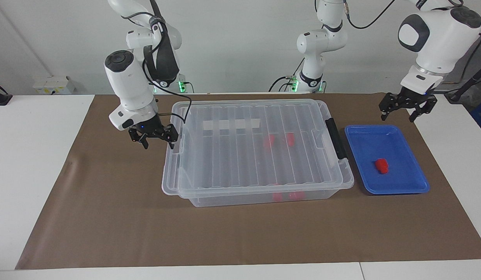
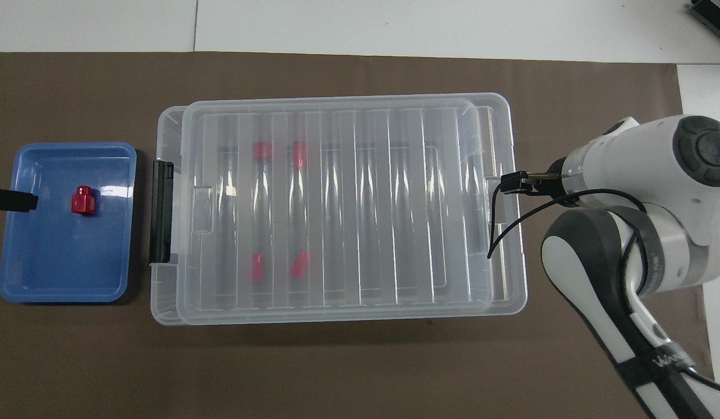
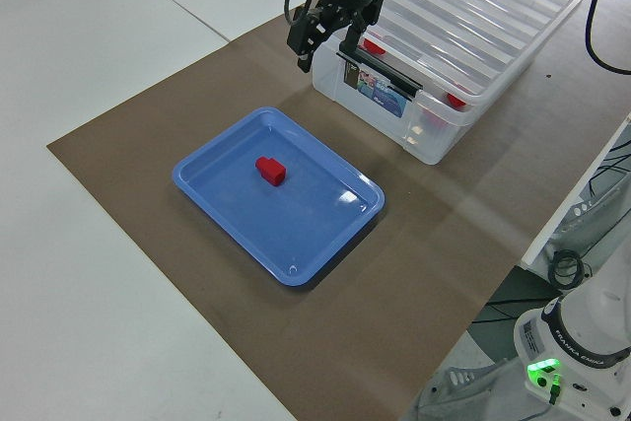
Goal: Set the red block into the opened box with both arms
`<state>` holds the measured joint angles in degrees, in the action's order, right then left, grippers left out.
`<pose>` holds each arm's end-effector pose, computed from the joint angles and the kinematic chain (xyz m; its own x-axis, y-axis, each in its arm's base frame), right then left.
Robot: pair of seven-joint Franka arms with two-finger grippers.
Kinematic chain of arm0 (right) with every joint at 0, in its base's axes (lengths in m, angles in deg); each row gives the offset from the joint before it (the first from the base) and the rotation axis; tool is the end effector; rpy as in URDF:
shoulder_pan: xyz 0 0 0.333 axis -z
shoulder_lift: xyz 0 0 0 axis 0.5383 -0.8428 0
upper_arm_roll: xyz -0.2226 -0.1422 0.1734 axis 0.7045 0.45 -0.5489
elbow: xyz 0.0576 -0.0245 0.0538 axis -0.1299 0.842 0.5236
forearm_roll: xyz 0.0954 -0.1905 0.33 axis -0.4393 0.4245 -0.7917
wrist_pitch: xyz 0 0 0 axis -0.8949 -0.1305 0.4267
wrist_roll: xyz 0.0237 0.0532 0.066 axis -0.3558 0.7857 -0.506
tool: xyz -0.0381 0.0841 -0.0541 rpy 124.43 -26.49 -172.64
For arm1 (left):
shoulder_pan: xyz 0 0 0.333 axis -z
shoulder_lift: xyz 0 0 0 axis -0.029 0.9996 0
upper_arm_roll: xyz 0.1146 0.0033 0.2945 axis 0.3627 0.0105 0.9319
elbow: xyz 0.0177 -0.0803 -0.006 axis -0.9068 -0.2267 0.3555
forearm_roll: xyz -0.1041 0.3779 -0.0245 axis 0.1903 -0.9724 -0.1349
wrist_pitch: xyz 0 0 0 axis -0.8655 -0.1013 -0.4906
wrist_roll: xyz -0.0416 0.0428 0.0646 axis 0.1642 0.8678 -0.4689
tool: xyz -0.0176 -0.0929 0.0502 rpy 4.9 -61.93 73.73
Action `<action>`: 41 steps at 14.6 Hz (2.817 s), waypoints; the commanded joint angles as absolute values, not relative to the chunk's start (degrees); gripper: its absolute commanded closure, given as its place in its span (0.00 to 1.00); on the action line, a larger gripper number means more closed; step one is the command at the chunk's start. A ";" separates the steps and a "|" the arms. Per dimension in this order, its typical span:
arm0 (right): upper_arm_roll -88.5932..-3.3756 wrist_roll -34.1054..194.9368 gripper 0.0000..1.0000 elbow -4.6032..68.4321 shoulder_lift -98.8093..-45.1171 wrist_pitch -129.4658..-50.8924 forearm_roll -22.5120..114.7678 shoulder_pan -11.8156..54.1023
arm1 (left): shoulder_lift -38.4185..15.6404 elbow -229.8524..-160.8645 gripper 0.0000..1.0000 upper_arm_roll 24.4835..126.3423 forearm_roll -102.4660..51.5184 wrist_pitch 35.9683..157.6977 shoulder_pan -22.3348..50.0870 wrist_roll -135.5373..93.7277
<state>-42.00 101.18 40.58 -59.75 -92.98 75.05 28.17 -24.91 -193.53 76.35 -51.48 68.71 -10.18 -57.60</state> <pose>0.5733 0.0776 0.4562 0.9917 -0.1033 0.0760 -0.0999 -0.9939 -0.0471 0.5461 0.0943 0.5461 0.9738 -0.2051 0.0988 -0.2004 -0.9782 -0.0550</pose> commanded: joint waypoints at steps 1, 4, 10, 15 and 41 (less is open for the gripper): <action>-42.39 96.87 0.00 41.28 -58.73 -90.71 74.26 32.38 | -20.24 -194.18 0.00 75.80 -51.84 74.27 -14.76 -60.34; -42.39 91.06 0.00 41.28 -58.21 -89.04 74.26 36.42 | -17.15 -197.06 0.00 75.80 -51.84 81.29 -14.34 -59.82; -42.30 86.84 0.00 41.19 -57.85 -87.63 74.26 42.76 | -10.74 -204.10 0.00 75.72 -51.49 96.76 -13.63 -51.11; -42.04 83.41 0.00 40.93 -57.85 -87.63 74.43 45.40 | -9.76 -207.09 0.00 75.72 -51.49 100.22 -13.63 -50.06; -42.74 102.21 0.00 26.97 -53.89 -71.03 79.27 32.39 | -10.37 -187.89 1.00 75.10 -51.40 72.15 -8.28 -43.75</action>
<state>-42.73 101.11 30.87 -52.82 -74.03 78.22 32.39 -9.36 -195.42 74.59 -51.37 82.89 -10.53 -46.66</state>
